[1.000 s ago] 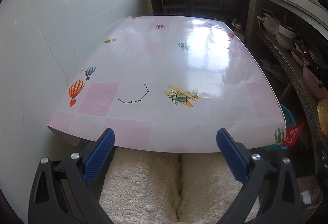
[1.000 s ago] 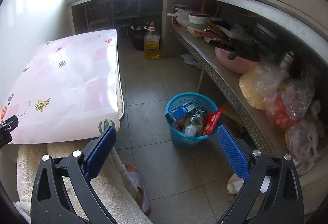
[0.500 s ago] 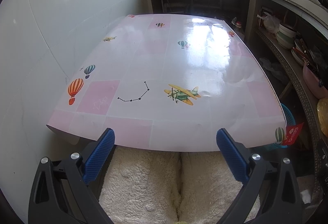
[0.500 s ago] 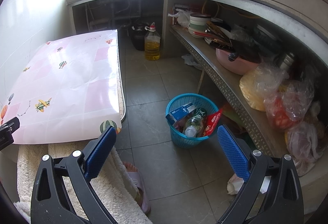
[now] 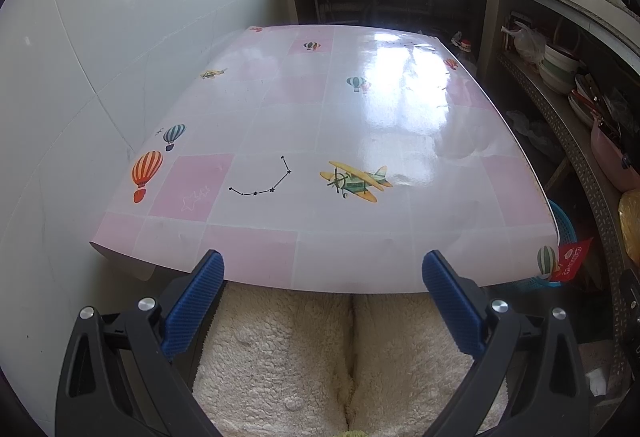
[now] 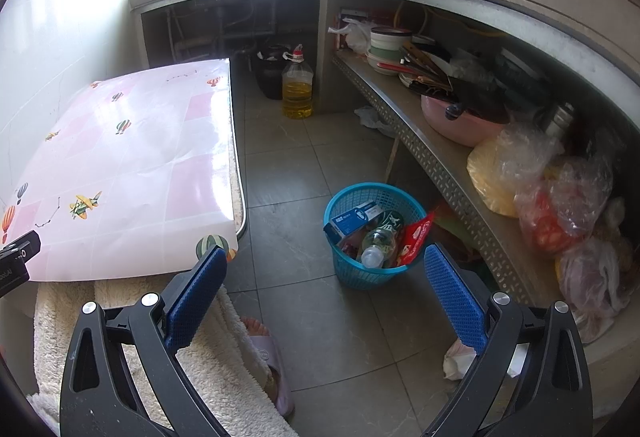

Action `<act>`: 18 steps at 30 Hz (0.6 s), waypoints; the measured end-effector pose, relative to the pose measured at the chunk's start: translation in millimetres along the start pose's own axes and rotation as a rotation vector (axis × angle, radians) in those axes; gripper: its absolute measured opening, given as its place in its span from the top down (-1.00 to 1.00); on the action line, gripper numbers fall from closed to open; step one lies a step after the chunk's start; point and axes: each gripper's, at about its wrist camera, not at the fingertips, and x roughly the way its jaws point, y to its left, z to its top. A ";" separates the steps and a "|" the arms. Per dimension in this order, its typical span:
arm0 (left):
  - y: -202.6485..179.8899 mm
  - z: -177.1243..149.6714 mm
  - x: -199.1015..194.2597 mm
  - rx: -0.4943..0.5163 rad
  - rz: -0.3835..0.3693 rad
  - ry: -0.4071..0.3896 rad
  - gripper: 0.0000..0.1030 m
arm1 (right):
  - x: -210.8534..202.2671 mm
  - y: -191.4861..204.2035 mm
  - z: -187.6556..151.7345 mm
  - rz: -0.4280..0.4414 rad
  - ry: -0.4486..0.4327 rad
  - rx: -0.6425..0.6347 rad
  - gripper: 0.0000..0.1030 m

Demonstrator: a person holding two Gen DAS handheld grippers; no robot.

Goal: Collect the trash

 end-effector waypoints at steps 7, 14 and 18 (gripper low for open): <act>0.2 0.0 0.2 0.000 0.000 0.001 -0.89 | -0.2 0.4 0.2 0.001 0.000 -0.001 -0.85; 0.2 0.8 0.3 0.000 -0.001 0.001 -0.89 | -1.6 2.4 1.3 0.002 0.000 0.000 -0.85; 1.9 -0.5 1.9 0.003 -0.002 0.004 -0.89 | -2.1 2.9 1.9 0.002 0.000 0.000 -0.85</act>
